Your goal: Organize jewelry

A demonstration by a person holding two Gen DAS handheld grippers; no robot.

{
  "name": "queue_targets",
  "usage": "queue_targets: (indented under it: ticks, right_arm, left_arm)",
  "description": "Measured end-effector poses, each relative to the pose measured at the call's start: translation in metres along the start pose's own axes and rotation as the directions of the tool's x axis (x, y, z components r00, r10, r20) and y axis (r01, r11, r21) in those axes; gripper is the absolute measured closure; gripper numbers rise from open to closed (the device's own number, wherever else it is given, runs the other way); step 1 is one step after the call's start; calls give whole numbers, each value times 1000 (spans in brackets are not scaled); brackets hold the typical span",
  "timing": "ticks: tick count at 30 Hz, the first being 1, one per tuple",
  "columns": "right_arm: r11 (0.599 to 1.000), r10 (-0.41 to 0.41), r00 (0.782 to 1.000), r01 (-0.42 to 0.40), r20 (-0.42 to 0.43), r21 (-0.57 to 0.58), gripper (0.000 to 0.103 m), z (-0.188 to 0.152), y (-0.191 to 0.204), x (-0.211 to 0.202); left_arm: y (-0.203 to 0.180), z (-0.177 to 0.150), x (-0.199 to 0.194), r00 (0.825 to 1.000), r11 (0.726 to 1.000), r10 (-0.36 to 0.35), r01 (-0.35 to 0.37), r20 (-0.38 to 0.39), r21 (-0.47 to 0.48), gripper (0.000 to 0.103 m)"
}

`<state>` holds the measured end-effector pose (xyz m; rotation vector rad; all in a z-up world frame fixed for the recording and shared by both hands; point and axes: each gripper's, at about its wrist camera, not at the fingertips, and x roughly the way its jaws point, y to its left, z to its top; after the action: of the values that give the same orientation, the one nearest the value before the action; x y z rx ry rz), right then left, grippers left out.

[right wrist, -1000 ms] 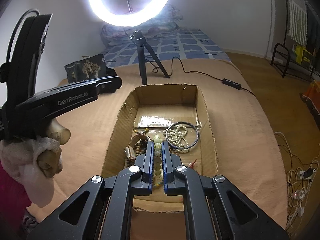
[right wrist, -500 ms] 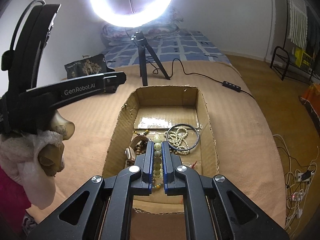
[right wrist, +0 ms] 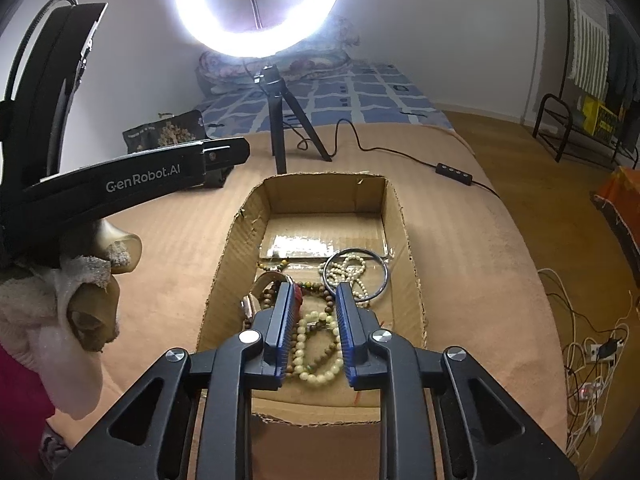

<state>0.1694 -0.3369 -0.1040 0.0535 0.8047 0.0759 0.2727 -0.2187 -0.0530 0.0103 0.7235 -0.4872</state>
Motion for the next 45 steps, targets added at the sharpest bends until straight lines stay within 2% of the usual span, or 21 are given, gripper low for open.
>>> queue_targets:
  ticks: [2,4,6,14,16,22,24,25,27,31,34,37,39,41,45]
  right_arm:
    - [1000,-11,1000,11,-4,-3,82,0,1,0]
    - [1000,-19,1000,19,-4,-2,71,-1,2,0]
    - [1000,-23,1000,23,8,0,66,-1,3,-3]
    - [999,-49,998,49,39,-4,65,3,11,-14]
    - [998,-61,997,61,48,-9,55,3,15,-18]
    - [995,-94,992,97,88,-28,52,1,29,-33]
    - [993,-113,989,117,96,-34,46,1,33,-39]
    - [990,-129,986,133,105,-36,39,-1,35,-44]
    - [988,-147,981,152,128,-35,35,-2,38,-54]
    - [986,-158,974,165,160,-37,33,-4,41,-71]
    - [981,-185,965,194,187,-29,25,-6,43,-85]
    - [978,-197,957,207,214,-28,24,-10,43,-97]
    - [974,-214,949,226,232,-26,24,-13,42,-105]
    - [973,-218,945,230,242,-20,24,-15,41,-108]
    - [971,-234,936,240,264,8,23,-20,38,-117]
  left_arm:
    - [1,1,-1,1000,1000,2,-2,0,-1,68]
    - [2,1,-3,1000,1000,7,-7,3,-1,68]
    - [4,1,-7,1000,1000,10,-10,7,1,68]
    - [14,2,-30,999,1000,24,-24,30,-8,68]
    - [18,3,-37,999,1000,28,-27,37,-11,68]
    - [25,0,-68,997,999,47,-46,68,-12,68]
    - [27,-2,-79,995,998,54,-53,80,-15,67]
    - [28,-3,-84,995,998,58,-56,84,-17,66]
    - [28,-5,-96,993,998,66,-65,99,-19,58]
    - [30,-12,-123,991,997,69,-66,118,-27,56]
    - [30,-18,-143,988,997,74,-69,134,-37,47]
    - [29,-26,-162,985,996,83,-79,150,-34,42]
    - [28,-32,-173,984,996,87,-82,153,-36,33]
    - [27,-37,-180,984,996,88,-83,152,-40,29]
    - [19,-49,-192,984,995,104,-103,146,-15,28]
